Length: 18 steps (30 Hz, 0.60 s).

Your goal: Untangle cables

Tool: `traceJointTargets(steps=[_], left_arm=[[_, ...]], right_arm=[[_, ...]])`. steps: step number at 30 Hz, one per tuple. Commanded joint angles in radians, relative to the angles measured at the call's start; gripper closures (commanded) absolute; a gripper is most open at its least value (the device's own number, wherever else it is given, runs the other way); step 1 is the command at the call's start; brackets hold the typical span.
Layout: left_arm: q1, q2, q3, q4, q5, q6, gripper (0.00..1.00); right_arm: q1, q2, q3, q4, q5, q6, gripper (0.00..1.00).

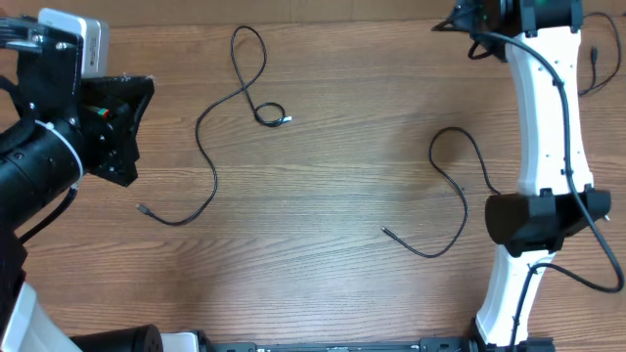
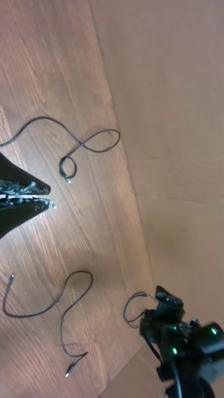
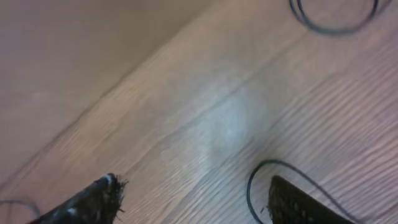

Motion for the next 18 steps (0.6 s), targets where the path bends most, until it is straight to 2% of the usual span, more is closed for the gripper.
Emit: traceJointTargets(steps=[1, 3, 5, 11, 18], left_arm=[[0.007, -0.01, -0.024, -0.001, -0.005, 0.023, 0.96], [0.007, -0.011, -0.037, -0.001, -0.005, 0.023, 0.96], [0.007, -0.01, -0.038, -0.001, -0.005, 0.023, 0.96], [0.007, -0.017, -0.037, -0.001, -0.002, 0.023, 0.96], [0.007, -0.02, -0.037, -0.001, -0.003, 0.023, 0.96]], right_arm=[[0.014, 0.037, -0.136, 0.034, -0.03, 0.207, 0.2], [0.025, 0.039, -0.278, 0.104, -0.031, 0.286, 0.12], [0.026, 0.039, -0.38, 0.167, -0.043, 0.337, 0.1], [0.022, 0.039, -0.632, 0.366, -0.075, 0.343, 0.1], [0.011, 0.039, -0.774, 0.468, -0.08, 0.369, 0.1]])
